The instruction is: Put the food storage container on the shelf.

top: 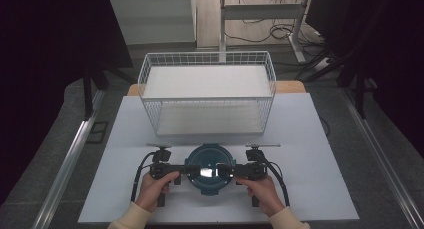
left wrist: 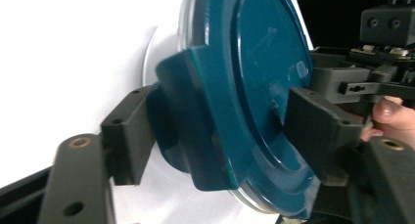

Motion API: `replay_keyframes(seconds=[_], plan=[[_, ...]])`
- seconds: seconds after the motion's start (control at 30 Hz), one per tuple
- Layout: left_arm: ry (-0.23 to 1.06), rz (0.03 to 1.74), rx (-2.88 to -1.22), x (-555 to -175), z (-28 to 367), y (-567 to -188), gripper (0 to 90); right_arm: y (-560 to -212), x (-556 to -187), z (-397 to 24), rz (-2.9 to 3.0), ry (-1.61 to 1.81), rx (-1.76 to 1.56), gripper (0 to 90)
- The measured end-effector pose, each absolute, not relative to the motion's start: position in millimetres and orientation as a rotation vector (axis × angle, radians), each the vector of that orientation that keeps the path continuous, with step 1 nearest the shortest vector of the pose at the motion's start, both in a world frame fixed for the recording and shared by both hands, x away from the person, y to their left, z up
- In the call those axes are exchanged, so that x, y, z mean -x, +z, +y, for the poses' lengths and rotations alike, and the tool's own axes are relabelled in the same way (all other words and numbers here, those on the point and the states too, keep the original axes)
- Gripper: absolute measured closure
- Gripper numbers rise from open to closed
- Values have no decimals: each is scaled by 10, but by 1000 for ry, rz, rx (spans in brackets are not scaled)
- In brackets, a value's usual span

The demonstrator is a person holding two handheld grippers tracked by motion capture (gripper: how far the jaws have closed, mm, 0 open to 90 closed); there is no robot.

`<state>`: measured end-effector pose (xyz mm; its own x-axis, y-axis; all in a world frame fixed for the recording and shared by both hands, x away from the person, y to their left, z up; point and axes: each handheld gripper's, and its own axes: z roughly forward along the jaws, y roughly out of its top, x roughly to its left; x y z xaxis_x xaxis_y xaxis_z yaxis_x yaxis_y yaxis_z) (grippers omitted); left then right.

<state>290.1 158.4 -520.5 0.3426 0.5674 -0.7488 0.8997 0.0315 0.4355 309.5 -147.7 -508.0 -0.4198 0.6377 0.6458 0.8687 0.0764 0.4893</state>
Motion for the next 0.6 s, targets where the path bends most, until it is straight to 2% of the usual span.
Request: replay_keyframes(seconds=[0.3,0.6], plan=[[-361,1286,-1677,-2767,1569,-5108,369,-5023,-2925,-1596,-2083,-1340,1482,350],[-314,1269,-1699,-2661,1553,-5053,381,-5002,-2847,-1618,-2097,-1384,1460,374]])
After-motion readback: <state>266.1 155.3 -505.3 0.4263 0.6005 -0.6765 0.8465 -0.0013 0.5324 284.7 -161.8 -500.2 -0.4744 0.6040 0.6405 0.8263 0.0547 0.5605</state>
